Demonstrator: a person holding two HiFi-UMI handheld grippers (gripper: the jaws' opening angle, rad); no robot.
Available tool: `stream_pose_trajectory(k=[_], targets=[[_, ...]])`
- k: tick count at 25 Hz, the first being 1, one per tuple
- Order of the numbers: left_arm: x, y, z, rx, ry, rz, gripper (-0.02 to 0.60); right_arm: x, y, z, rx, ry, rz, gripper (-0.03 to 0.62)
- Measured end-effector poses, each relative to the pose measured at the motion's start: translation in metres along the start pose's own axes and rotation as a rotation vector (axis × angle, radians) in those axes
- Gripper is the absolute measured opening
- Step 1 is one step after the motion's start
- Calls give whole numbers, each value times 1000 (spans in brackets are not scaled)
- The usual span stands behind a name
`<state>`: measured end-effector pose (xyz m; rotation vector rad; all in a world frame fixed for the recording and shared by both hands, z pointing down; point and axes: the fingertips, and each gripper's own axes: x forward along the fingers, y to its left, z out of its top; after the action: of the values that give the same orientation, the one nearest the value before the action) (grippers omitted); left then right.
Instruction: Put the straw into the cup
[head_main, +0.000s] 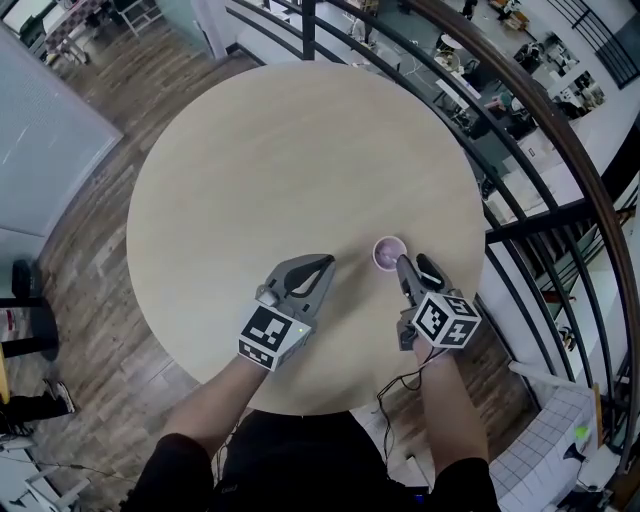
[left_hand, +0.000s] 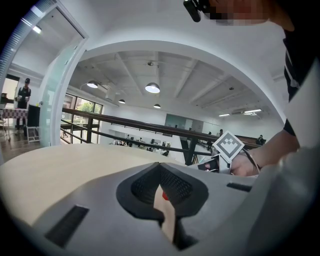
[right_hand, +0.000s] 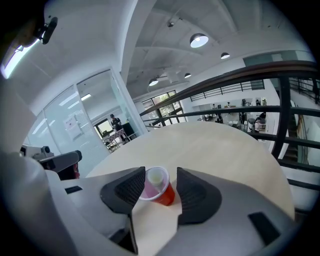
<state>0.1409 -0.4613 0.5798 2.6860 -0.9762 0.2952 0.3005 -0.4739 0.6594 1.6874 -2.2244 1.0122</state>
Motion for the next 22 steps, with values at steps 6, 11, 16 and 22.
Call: stream_pose_trajectory(k=[6,11,16,22], targets=[[-10,-10,1,-1,-9,-13,5,-27,-2,-6,10,-32,-33,194],[-31,-12,20,20,-33,-24,5,-58,2,5,27,-89,-88,199],[-70,-29,33,28,-38,-29,5,-105,24,3,43,-119,-118,198],[-114,-58,50,93,-81,-64,5,-158,77,10,-18,-210,-71,196]])
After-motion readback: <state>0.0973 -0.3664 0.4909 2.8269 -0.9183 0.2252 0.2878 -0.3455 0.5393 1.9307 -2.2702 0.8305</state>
